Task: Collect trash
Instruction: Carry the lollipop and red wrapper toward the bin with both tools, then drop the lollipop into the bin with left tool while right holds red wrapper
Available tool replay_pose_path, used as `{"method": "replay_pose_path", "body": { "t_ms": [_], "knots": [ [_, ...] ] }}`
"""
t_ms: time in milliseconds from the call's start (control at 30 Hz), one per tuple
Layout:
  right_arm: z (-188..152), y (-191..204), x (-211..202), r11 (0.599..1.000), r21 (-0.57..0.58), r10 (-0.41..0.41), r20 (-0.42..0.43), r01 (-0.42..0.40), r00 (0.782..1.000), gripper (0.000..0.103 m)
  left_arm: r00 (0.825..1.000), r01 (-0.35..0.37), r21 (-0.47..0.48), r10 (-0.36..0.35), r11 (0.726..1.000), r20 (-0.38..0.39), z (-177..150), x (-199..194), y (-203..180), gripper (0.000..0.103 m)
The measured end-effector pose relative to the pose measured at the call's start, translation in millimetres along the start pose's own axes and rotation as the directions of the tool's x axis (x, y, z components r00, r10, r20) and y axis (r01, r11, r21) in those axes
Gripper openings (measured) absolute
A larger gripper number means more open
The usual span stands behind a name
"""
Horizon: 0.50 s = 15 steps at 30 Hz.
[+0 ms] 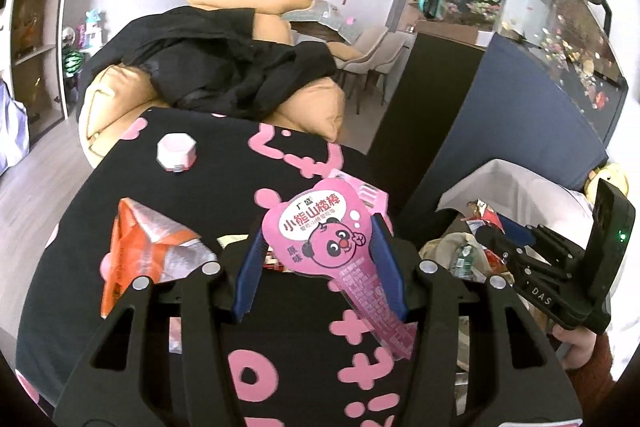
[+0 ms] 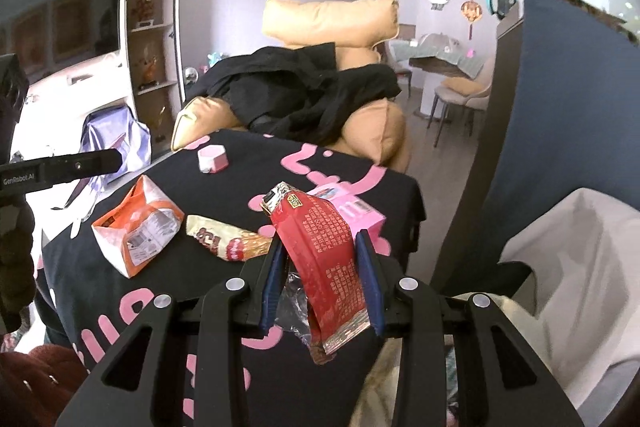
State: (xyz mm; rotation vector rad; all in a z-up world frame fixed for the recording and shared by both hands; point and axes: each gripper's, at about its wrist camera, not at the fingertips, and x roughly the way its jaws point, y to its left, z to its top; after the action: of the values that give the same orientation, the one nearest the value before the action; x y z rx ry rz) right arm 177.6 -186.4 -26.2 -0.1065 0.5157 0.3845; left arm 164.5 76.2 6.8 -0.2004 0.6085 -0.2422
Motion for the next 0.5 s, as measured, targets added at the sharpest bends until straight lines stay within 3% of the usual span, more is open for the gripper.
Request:
{"method": "replay_pose_path", "body": {
  "t_ms": [233,500],
  "knots": [
    [-1,-26,-21,0.999,0.021,-0.051,0.047,0.05,0.998,0.034,0.999,0.054,0.03,-0.054,0.998,-0.006,3,11,-32,0.048],
    [-5,-74,-53,0.985,0.072,-0.164,0.09,0.158,0.982,0.034,0.983,0.184,0.119,-0.181,0.976,-0.04,4,42,-95,0.048]
  ]
}}
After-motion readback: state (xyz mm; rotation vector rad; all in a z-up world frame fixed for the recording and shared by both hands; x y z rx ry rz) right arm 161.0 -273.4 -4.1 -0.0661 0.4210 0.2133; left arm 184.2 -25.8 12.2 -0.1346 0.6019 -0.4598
